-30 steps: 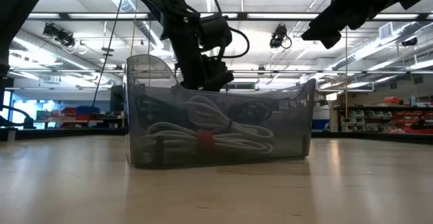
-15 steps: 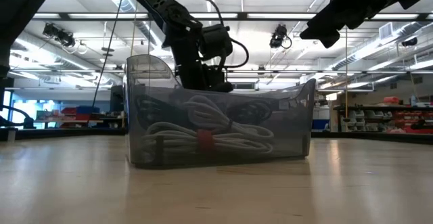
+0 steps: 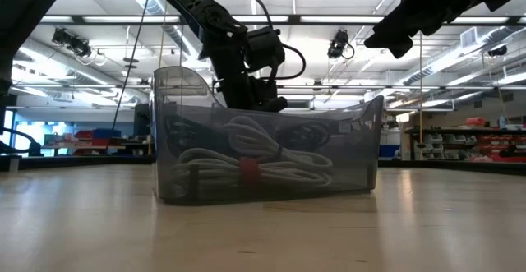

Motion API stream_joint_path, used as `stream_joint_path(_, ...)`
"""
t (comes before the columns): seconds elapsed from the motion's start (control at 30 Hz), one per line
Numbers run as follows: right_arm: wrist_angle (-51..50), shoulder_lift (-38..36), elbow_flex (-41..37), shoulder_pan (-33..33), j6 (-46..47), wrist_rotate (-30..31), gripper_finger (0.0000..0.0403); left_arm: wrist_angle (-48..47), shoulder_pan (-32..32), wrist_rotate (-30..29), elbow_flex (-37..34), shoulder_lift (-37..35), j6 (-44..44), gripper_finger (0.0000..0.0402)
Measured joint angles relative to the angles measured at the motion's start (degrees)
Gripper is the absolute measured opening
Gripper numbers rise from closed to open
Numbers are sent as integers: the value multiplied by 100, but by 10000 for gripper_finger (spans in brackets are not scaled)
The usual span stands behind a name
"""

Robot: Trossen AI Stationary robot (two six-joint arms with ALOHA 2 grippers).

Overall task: Pick and place USB-C Cables
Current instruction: Put the black charger cable into the black bin

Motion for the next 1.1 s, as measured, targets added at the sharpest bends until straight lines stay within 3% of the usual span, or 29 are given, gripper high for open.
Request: stream_joint_path(1.1, 0, 0, 1, 0, 20, -4, 166, 170, -174, -24, -2, 29, 47, 286)
